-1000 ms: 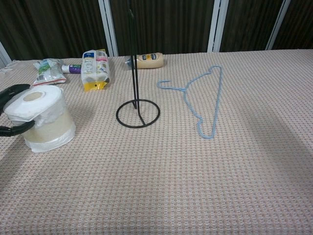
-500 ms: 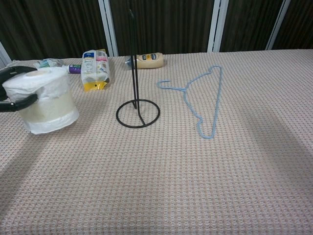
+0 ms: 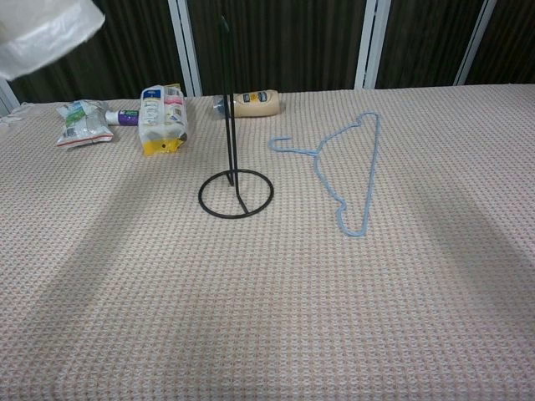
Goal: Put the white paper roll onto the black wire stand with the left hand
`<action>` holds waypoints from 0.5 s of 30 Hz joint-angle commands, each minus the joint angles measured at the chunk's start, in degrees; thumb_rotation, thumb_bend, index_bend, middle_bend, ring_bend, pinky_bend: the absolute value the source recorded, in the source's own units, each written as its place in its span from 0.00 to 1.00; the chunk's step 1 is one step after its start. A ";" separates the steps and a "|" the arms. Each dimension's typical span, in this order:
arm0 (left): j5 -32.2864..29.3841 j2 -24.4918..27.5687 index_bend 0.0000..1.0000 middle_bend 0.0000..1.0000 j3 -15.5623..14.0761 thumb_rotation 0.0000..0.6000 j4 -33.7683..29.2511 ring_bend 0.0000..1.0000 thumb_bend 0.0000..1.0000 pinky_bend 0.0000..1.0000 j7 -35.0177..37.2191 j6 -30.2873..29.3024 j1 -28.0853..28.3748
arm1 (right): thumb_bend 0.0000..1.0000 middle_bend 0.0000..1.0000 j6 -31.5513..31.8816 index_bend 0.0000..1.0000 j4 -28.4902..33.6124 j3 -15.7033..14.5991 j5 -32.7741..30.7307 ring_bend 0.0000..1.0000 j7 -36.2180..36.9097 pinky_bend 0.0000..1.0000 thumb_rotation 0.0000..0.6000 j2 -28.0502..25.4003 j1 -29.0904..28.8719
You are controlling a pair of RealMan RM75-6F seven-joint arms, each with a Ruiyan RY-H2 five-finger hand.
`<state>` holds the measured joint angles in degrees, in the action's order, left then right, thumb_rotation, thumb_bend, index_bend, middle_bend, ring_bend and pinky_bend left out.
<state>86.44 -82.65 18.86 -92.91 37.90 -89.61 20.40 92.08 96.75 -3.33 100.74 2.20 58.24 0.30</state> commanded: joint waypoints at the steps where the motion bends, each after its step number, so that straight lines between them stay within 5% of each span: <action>1: -3.79 4.26 0.49 0.63 6.14 1.00 -11.56 0.70 0.78 0.83 -12.37 4.20 4.76 | 0.20 0.00 -0.02 0.00 -0.06 0.14 -0.25 0.00 0.45 0.00 1.00 -0.23 -0.07; 8: -14.23 -0.52 0.49 0.63 12.19 1.00 -14.45 0.69 0.78 0.83 -24.97 11.25 14.44 | 0.20 0.00 -0.01 0.00 -0.15 0.50 -1.09 0.00 2.72 0.00 1.00 -1.16 -0.26; 15: -24.50 -3.50 0.50 0.63 15.75 1.00 -12.51 0.69 0.77 0.83 -29.58 15.85 20.56 | 0.20 0.00 0.12 0.00 -0.41 1.35 -2.64 0.00 5.21 0.00 1.00 -1.98 -0.46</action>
<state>65.20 -84.47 32.78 -106.06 10.49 -75.73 38.30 92.31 96.39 -2.10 98.29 7.14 56.43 -0.07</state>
